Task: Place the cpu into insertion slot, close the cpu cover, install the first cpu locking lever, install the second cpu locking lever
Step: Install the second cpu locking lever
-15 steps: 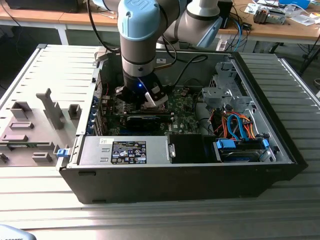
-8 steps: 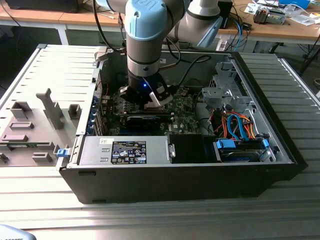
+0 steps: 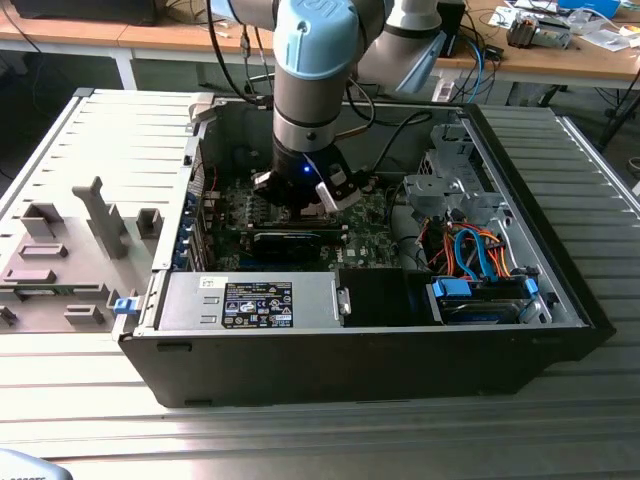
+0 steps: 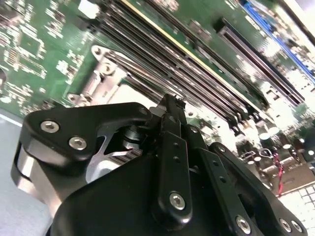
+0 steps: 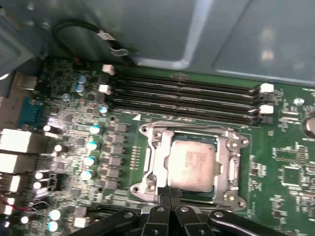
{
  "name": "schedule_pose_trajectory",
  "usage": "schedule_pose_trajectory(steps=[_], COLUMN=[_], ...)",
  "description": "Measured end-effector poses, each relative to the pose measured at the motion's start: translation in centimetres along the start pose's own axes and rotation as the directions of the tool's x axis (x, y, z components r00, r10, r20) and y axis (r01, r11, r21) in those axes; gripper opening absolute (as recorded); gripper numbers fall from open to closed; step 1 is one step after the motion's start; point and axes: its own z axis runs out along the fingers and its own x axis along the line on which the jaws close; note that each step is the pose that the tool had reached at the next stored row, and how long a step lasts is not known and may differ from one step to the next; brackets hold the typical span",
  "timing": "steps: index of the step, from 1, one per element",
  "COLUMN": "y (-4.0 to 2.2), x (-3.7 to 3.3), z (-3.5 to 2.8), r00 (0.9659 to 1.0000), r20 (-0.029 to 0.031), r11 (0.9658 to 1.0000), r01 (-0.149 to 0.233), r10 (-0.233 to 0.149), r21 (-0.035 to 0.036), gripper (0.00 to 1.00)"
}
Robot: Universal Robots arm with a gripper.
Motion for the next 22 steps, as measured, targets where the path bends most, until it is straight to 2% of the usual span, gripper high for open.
schedule_pose_trajectory(steps=[1,2,4,5,9,10,11,12,15,17,18,19,20,22], y=[-0.01,-0.05,-0.09,-0.14,-0.26,-0.33,-0.35,-0.34,0.86,1.02,1.11,1.18,1.25,1.51], x=[-0.31,-1.00,-1.60,-2.20,-3.54,-4.24,-4.58,-4.74,-4.90,-4.68,-4.44,-4.26,-4.13,-3.81], z=[-0.01,-0.03,-0.04,-0.07,-0.11,-0.13,-0.14,-0.14,-0.01,-0.03,-0.03,-0.02,0.00,0.05], r00=[1.0000,1.0000,0.9999,0.9999,0.9996,0.9995,0.9994,0.9994,0.9994,0.9995,0.9996,0.9996,0.9996,0.9997], r20=[-0.0023,-0.0074,-0.0117,-0.0162,-0.0263,-0.0318,-0.0343,-0.0351,-0.0349,-0.0316,-0.0288,-0.0274,-0.0266,-0.0252], r11=[1.0000,1.0000,1.0000,1.0000,1.0000,1.0000,1.0000,1.0000,1.0000,1.0000,0.9998,0.9993,0.9987,0.9979], r01=[0.000,-0.001,-0.002,-0.003,-0.005,-0.006,-0.006,-0.006,-0.007,-0.006,-0.006,-0.006,-0.006,-0.006], r10=[0.000,0.001,0.002,0.003,0.005,0.006,0.006,0.006,0.007,0.006,0.006,0.007,0.007,0.008], r21=[0.0005,0.0010,0.0010,0.0007,0.0001,-0.0006,-0.0009,-0.0010,0.0021,0.0051,0.0171,0.0360,0.0505,0.0639], gripper=[0.11,0.11,0.11,0.11,0.11,0.11,0.11,0.11,0.11,0.11,0.11,0.11,0.11,0.11])
